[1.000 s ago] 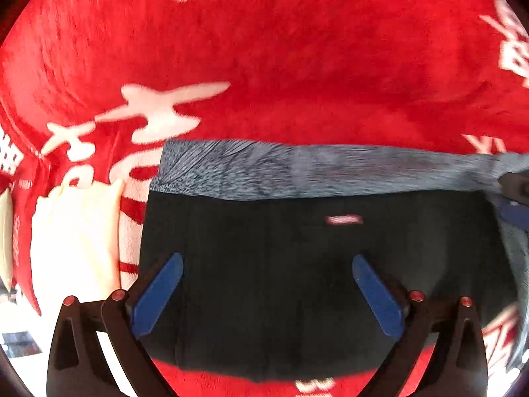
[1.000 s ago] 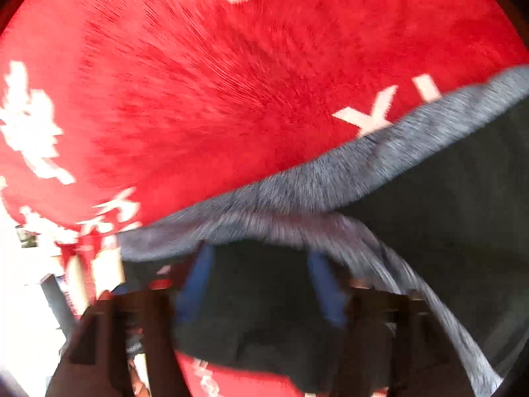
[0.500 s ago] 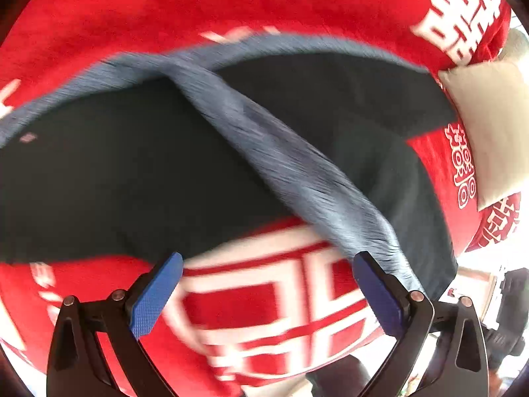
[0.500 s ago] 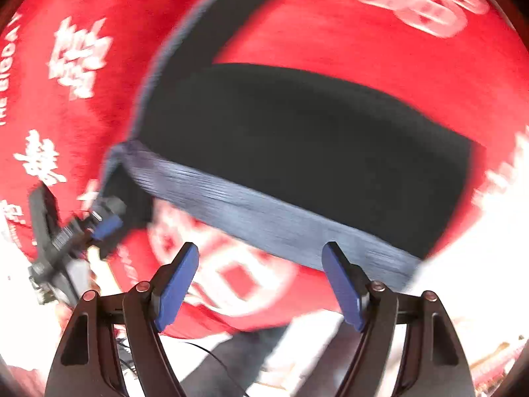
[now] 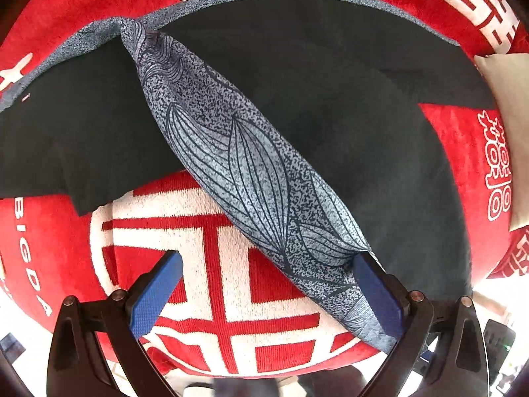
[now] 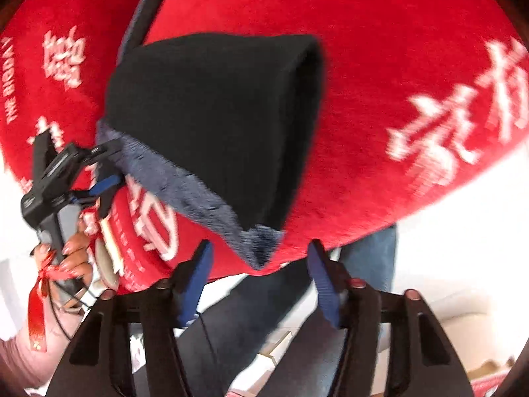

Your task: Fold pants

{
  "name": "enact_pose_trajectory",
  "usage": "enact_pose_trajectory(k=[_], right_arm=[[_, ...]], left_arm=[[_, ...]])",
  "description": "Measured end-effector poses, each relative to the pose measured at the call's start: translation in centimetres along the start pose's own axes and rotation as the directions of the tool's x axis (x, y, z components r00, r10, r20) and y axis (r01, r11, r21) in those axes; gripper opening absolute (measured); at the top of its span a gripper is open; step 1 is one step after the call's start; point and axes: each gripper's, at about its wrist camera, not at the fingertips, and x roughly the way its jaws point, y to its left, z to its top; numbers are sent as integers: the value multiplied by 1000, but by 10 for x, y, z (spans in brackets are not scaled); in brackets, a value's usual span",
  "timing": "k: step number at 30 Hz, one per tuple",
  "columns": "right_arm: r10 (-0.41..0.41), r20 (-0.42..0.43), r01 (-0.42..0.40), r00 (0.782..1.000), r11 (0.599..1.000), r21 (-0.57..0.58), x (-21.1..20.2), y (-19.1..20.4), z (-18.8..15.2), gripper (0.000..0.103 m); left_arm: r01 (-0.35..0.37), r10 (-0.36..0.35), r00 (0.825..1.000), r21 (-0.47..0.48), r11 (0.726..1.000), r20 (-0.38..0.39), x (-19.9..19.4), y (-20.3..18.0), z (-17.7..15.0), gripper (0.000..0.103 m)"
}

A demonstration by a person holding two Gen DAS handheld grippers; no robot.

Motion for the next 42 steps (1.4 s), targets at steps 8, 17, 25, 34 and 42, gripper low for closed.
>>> enact_pose_trajectory(k=[8, 17, 25, 34, 42], right_arm=[[164, -33, -162, 986, 985, 55, 27, 19, 10, 3], [355, 143, -367, 924, 927, 73, -48, 66, 45, 3], [451, 243, -462, 859, 887, -11, -109, 104, 116, 3], [437, 236, -431, 868, 899, -78, -148, 128, 253, 3], [324, 169, -327, 931, 945, -10, -108, 105, 358, 3]], left_arm=[[16, -16, 1000, 3, 1000, -20, 11, -22, 2, 87], [195, -194, 981, 71, 978, -29, -25, -46, 17, 28], [237, -245, 968, 132, 963, 51, -67, -51, 76, 28], [209, -225, 963, 117, 971, 147, -84, -78, 165, 28], [163, -169, 980, 65, 985, 107, -49, -89, 209, 28]])
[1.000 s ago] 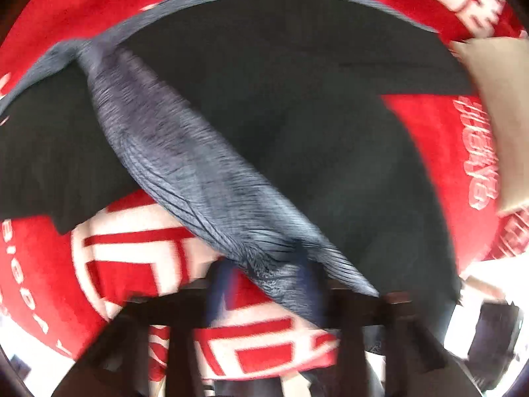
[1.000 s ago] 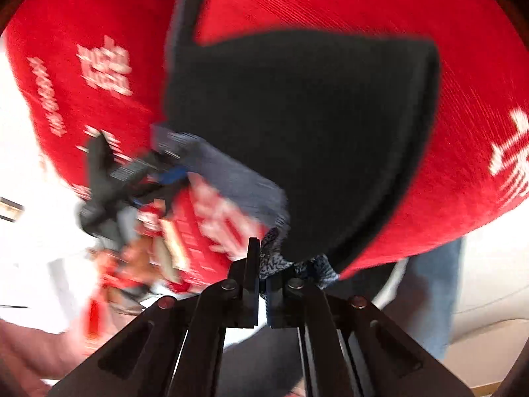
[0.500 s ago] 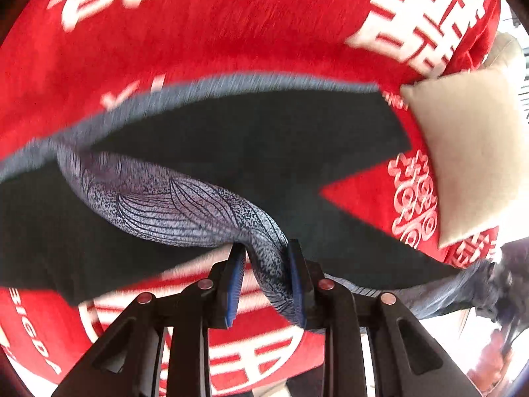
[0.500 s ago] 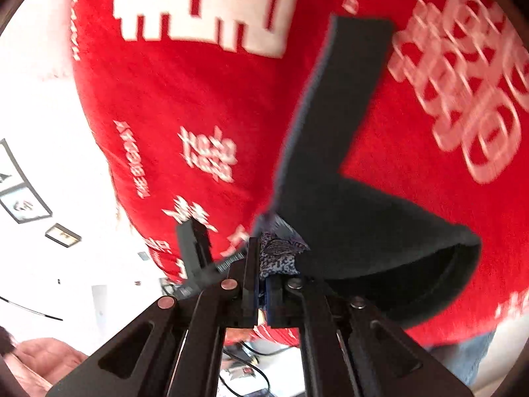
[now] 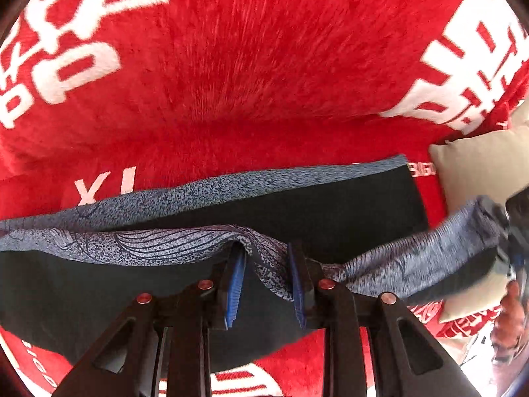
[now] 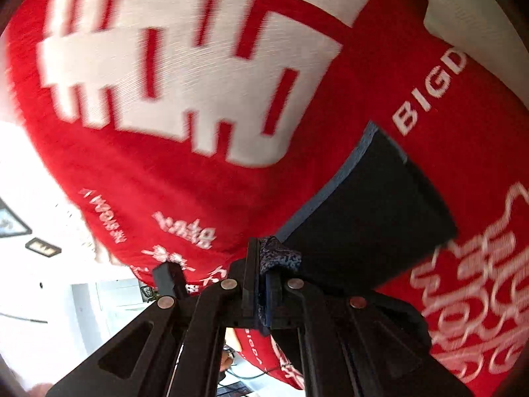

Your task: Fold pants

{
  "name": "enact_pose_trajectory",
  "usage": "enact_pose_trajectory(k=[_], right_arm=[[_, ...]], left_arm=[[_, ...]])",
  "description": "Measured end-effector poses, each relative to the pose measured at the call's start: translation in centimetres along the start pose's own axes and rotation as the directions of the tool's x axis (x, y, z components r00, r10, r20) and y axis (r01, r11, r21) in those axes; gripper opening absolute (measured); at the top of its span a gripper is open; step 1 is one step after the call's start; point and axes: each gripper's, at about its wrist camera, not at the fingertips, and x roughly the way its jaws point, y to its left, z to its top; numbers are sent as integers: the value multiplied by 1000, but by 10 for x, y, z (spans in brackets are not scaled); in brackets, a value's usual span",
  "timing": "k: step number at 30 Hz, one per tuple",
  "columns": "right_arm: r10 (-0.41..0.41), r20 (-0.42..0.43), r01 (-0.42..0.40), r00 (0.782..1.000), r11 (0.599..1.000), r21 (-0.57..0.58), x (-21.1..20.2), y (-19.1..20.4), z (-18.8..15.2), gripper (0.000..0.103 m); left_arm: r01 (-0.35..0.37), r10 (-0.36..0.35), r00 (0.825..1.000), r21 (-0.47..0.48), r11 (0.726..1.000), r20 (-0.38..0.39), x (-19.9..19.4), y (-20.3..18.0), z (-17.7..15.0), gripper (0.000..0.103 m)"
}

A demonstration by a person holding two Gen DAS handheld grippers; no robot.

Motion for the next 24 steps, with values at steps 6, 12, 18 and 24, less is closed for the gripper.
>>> enact_pose_trajectory(k=[6, 12, 18, 24], right_arm=[[-103, -50, 106, 993, 993, 55, 33, -31, 30, 3], [-230, -71, 237, 971, 964, 118, 37, -55, 49, 5], [-327, -70, 328, 942, 945, 4, 33, -30, 50, 18], [-395, 112, 404, 912, 912, -70, -16, 10, 46, 79]], left_arm=[[-54, 55, 998, 48, 997, -14, -1, -15, -4, 28], [-137, 135, 990, 97, 986, 28, -22, -18, -19, 29], [-193, 193, 981, 53, 980, -2, -11, -4, -34, 29], [-256, 256, 967, 30, 966, 9, -14, 4, -46, 29]])
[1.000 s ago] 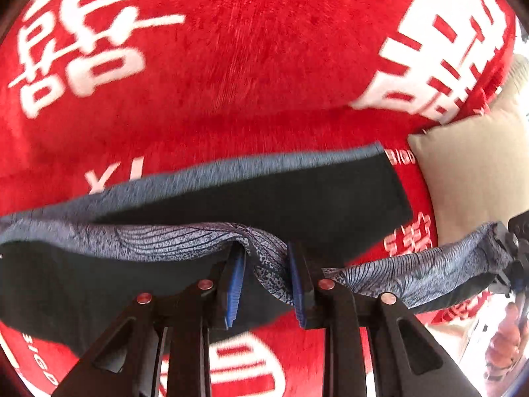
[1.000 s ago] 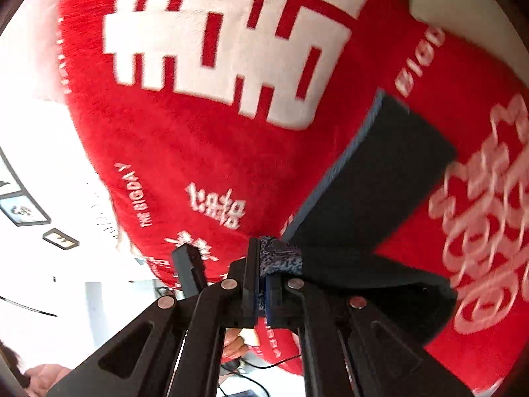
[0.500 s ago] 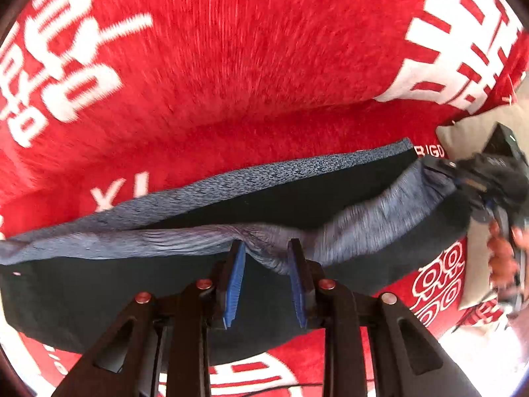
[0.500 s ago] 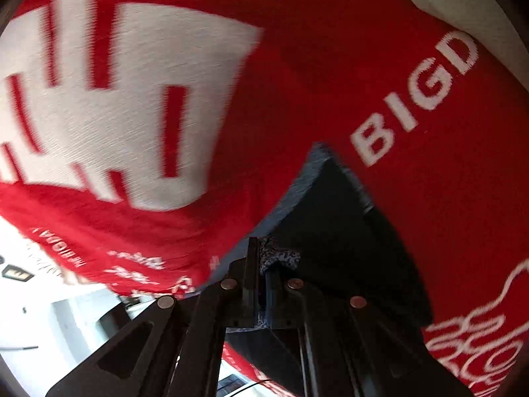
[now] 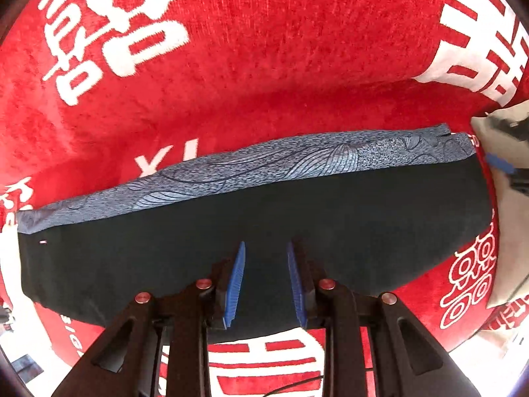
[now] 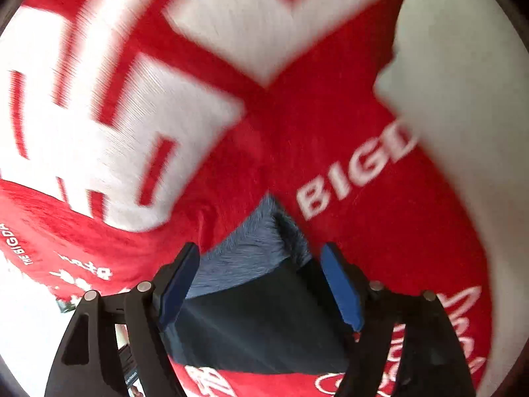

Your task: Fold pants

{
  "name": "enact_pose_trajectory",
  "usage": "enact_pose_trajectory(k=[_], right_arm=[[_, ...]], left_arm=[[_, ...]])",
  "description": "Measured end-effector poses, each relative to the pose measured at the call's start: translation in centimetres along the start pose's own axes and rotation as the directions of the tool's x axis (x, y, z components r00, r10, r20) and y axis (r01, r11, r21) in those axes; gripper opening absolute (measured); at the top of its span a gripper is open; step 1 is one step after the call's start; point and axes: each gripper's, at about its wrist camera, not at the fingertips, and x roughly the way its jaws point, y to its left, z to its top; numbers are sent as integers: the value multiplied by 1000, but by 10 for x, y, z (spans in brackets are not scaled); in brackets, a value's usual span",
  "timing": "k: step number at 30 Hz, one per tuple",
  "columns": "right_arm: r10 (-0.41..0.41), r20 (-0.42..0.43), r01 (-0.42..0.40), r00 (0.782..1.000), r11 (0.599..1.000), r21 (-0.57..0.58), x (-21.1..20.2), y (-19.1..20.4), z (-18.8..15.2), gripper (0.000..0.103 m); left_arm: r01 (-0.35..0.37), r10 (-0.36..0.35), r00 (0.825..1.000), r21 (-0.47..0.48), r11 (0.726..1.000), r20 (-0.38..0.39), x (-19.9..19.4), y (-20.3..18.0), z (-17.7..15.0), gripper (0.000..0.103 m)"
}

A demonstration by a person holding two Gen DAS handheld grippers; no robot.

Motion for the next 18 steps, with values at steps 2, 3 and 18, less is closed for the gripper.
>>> enact_pose_trajectory(k=[2, 3, 18], right_arm=[[-2, 46, 2, 999, 1000, 0, -25, -1, -10, 79], [-9, 51, 9, 999, 1000, -1, -31, -3, -17, 79], [-13, -102, 19, 995, 998, 66, 18, -55, -105, 10]], left_arm=[[-16, 16, 1000, 6, 1000, 12, -1, -1, -2, 29], [-21, 21, 1000, 7, 1000, 14, 0, -1, -3, 29], [-105, 103, 992, -26, 994, -73, 54, -4, -7, 29]])
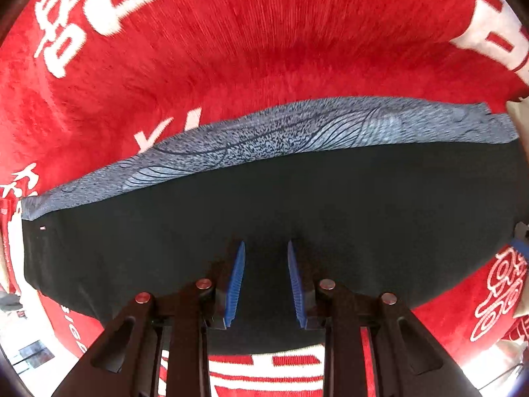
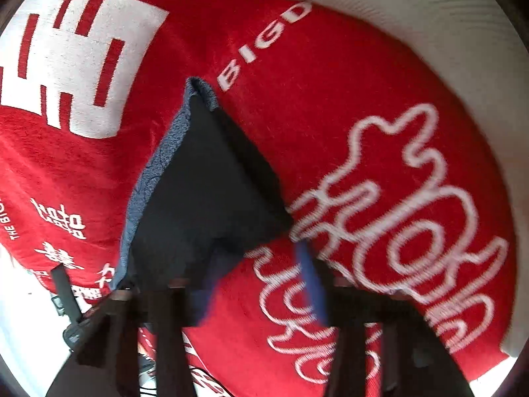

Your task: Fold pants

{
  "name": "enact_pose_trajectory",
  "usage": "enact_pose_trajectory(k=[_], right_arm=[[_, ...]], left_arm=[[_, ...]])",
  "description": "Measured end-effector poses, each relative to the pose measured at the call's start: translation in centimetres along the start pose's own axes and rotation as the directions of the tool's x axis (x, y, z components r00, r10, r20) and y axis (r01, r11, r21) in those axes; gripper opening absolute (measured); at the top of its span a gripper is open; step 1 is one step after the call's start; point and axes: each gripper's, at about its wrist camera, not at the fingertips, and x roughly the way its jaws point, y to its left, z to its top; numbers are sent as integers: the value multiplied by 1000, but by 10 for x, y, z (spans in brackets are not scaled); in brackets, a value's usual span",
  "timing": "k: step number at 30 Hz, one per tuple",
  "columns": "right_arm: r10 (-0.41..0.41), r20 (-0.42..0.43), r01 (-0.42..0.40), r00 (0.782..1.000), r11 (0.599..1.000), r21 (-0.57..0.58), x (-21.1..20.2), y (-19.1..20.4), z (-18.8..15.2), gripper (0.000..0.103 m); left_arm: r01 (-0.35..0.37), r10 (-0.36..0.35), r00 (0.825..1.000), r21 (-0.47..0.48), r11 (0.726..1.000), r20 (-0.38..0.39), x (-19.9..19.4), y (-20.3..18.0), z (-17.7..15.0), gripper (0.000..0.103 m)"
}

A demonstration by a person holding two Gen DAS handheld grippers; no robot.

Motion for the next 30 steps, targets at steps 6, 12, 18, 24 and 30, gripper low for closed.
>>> enact_pose_trajectory(k=[6, 12, 18, 24, 30], right_arm=[[31, 88, -15, 996, 984, -180, -24, 54, 9, 7], [-150, -15, 150, 989, 989, -15, 1, 9, 14, 39], [-153, 157, 181, 976, 966, -183, -34, 61, 16, 49], [-203, 46, 207, 978, 938, -277, 43, 83, 43, 42], [-236, 100, 255, 967, 925, -282, 27, 102, 22, 33]], left_arm=[[7, -5, 996, -21, 1000, 95, -29, -2, 5, 29], [-3, 3, 1000, -51, 999, 15, -6, 2, 12, 29], [-35, 40, 998, -97, 995, 50, -8, 26, 11, 29], [-103, 110, 992, -103, 989, 60, 17, 19, 12, 29], [-214, 217, 968, -39, 976, 129, 15, -3, 1, 29]])
